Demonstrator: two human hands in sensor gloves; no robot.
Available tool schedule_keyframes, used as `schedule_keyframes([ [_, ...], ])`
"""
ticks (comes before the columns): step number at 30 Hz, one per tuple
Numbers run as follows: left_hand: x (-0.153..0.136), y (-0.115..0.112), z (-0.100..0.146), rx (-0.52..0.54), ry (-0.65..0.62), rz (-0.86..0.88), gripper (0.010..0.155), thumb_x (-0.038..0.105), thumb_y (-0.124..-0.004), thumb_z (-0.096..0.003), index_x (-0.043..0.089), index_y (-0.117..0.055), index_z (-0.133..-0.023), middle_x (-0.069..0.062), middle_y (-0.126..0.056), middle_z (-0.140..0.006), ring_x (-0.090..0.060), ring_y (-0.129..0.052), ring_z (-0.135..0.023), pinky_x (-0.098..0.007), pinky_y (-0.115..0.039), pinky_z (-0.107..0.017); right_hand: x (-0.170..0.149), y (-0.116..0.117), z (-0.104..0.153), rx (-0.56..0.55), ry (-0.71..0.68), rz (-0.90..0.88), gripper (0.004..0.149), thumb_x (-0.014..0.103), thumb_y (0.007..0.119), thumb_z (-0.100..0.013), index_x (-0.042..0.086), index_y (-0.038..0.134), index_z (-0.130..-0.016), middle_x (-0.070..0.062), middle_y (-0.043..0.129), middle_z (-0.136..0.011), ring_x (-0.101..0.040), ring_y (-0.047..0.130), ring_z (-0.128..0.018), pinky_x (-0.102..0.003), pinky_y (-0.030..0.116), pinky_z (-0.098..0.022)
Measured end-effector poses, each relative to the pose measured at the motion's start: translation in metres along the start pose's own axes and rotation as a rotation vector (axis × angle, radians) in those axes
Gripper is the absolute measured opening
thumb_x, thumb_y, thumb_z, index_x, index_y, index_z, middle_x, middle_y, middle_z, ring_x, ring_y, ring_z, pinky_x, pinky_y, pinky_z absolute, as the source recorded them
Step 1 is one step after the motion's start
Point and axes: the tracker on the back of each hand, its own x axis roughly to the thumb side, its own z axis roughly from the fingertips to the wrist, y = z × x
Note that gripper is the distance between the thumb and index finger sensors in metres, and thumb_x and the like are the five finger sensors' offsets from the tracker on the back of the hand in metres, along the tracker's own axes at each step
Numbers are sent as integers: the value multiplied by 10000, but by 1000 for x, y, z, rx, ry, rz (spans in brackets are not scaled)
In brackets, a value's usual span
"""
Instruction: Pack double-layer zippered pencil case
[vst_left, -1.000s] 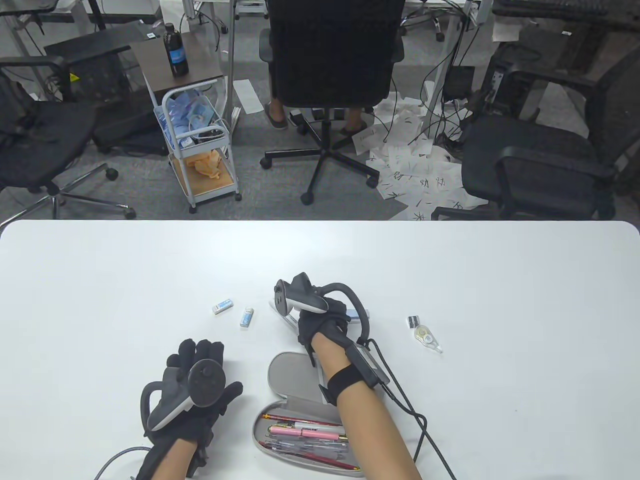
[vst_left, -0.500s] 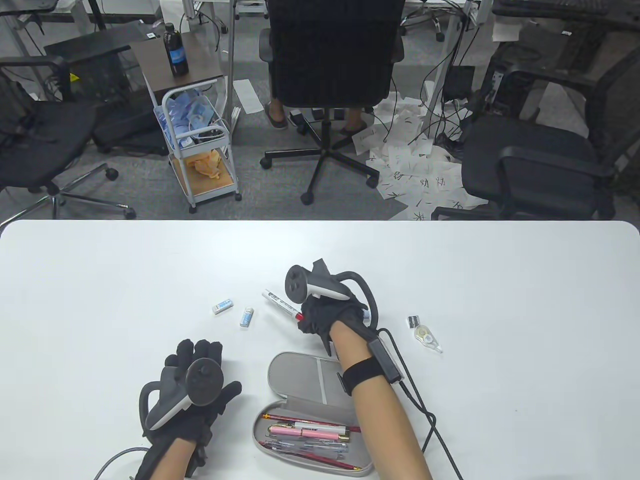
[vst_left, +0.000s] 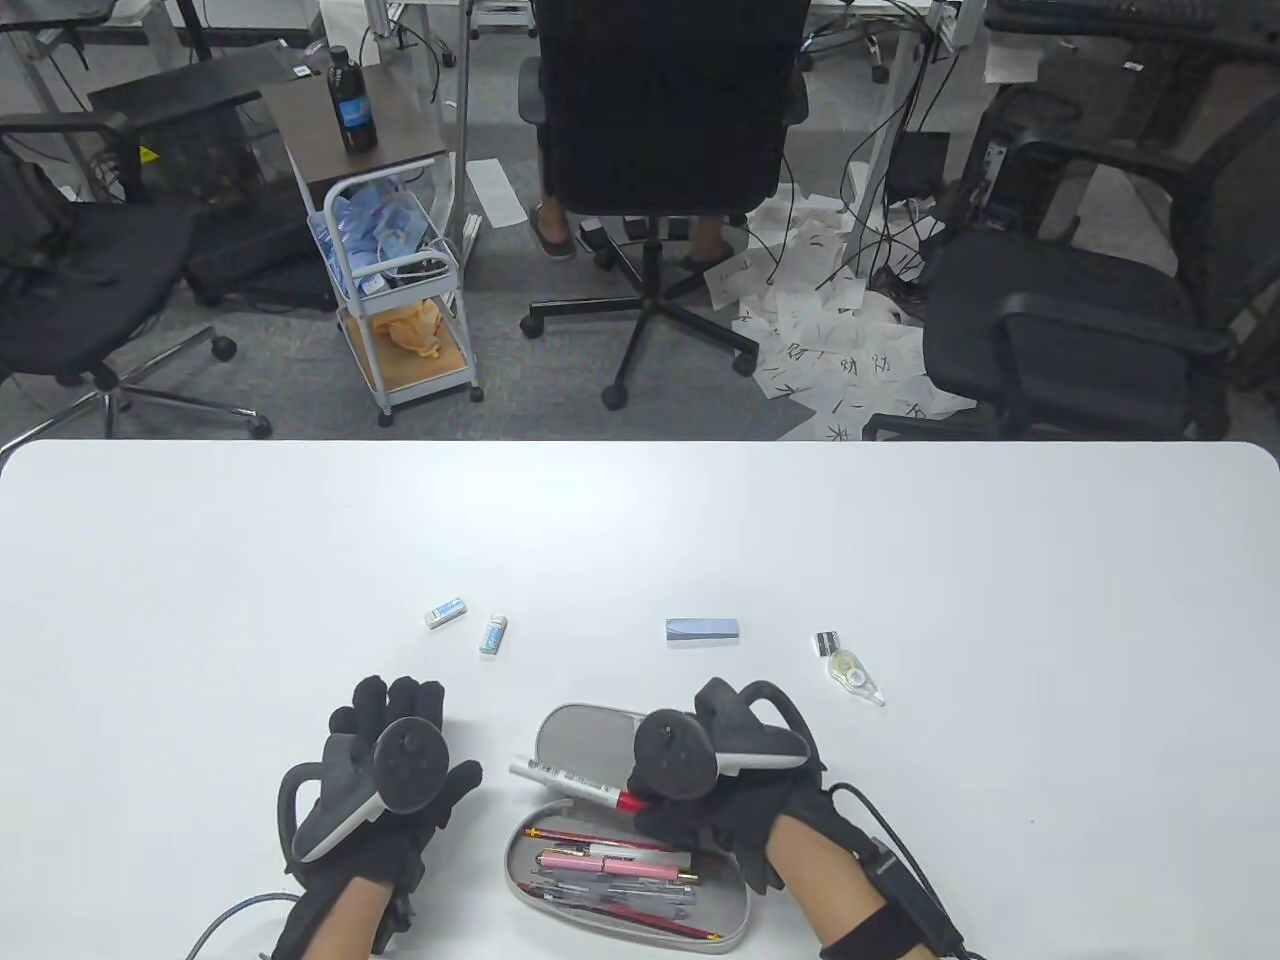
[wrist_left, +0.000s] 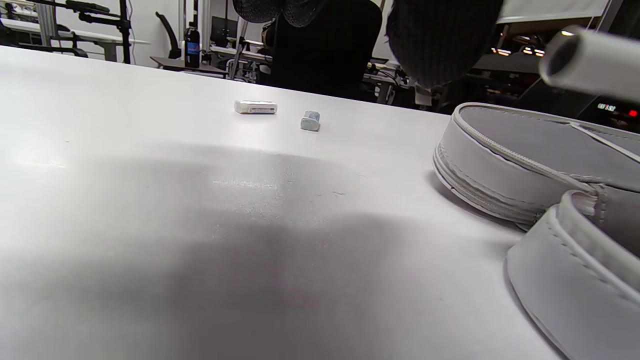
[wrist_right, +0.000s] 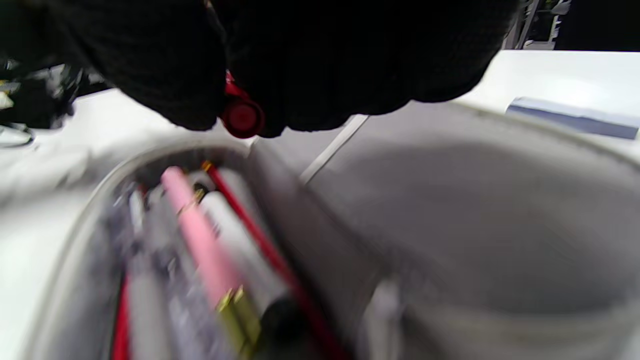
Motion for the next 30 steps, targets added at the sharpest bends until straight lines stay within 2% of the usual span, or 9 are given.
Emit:
schedule_keyframes([
  [3,0,0,0,2,3,-7,875,502,-811,-560,53,-412,-1196,-253,-394,-1221,-555,-226,-1047,-647,-240,-707,10,13,2,40,-1,96,464,489,839,-474,198,841,-834,-34,883,-788,-272,830,-705,-453,751,-582],
  [8,1,0,1,0,1,-16,875,502,-810,-561,54,-409,-1197,-254,-391,-1221,-555,-225,-1047,-647,-239,-707,19,30,-3,156,19,125,479,492,834,-480,177,832,-840,-43,885,-776,-276,831,-689,-454,749,-571],
  [10,1,0,1,0,0,-17,875,504,-810,-560,56,-410,-1196,-253,-391,-1221,-554,-225,-1048,-646,-240,-707,22,28,-3,129,19,183,477,507,835,-470,194,839,-831,-24,894,-766,-261,844,-680,-442,763,-566],
  [18,2,-1,1,0,-1,-20,874,503,-811,-559,56,-412,-1196,-252,-390,-1221,-553,-226,-1047,-645,-240,-708,22,28,8,109,50,211,483,536,838,-454,219,845,-819,-11,896,-764,-259,843,-682,-445,760,-567],
  [22,3,-1,2,-3,-2,-25,875,504,-811,-560,56,-410,-1196,-253,-390,-1221,-553,-225,-1047,-646,-241,-707,16,20,18,-11,99,213,529,575,787,-433,230,845,-830,-12,895,-782,-262,848,-686,-445,762,-565],
  [24,4,0,2,3,-6,-25,872,503,-812,-559,63,-412,-1196,-242,-390,-1223,-549,-226,-1048,-643,-243,-708,12,9,30,-100,159,139,506,562,759,-464,246,831,-853,-2,887,-813,-258,850,-701,-439,765,-568],
  [26,4,0,3,9,-11,-25,859,502,-812,-560,82,-416,-1196,-217,-394,-1227,-532,-228,-1053,-635,-246,-712,4,-2,45,-242,226,58,487,532,754,-483,260,812,-883,1,870,-862,-267,843,-742,-449,757,-584],
  [27,4,0,3,12,-14,-25,853,501,-813,-559,90,-420,-1195,-209,-397,-1228,-523,-232,-1055,-630,-247,-713,-3,-7,55,-357,280,26,494,519,753,-489,261,788,-908,-8,856,-895,-278,836,-769,-457,751,-593],
  [30,4,0,2,18,-19,-28,848,500,-814,-558,99,-424,-1194,-198,-404,-1228,-509,-235,-1061,-621,-247,-717,-23,-13,77,-584,437,-28,464,425,753,-515,238,762,-939,-36,825,-950,-301,814,-821,-473,741,-607],
])
